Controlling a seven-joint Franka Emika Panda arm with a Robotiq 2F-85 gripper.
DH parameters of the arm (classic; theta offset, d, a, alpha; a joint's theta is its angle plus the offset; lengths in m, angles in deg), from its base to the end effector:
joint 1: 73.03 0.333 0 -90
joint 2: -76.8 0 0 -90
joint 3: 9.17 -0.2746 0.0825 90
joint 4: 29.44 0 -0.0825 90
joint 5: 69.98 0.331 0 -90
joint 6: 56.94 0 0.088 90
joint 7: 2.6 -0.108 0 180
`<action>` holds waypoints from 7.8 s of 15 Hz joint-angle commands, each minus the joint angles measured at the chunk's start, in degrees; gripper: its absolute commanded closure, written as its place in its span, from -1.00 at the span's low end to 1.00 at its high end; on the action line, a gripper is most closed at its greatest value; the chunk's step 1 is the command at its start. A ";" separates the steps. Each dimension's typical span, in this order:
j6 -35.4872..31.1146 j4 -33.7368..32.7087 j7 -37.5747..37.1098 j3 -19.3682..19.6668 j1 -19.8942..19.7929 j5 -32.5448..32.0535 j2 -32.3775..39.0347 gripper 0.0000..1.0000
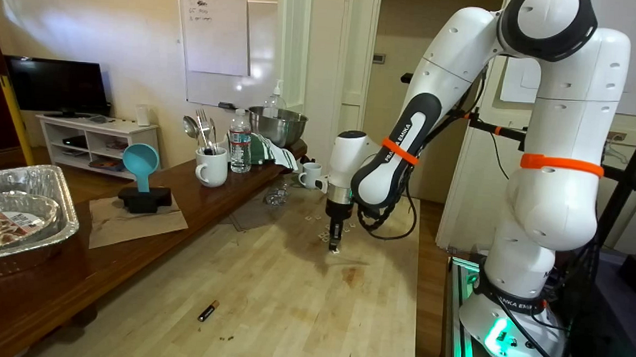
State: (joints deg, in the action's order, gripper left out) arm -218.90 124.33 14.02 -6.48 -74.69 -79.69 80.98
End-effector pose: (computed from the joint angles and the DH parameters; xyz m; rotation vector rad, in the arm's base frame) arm 0.3972 -0.0220 0.2232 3.0139 0.5699 0.0878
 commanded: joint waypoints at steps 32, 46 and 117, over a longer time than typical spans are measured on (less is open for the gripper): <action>0.70 0.08 -16.97 3.57 -3.51 -7.02 -5.13 1.00; -7.53 -1.07 -2.07 9.04 -8.61 -14.43 2.27 1.00; 4.92 -4.51 -20.15 -0.30 1.63 -1.73 5.07 1.00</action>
State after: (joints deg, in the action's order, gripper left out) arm -215.98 120.40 -4.73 -6.31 -73.96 -82.35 83.25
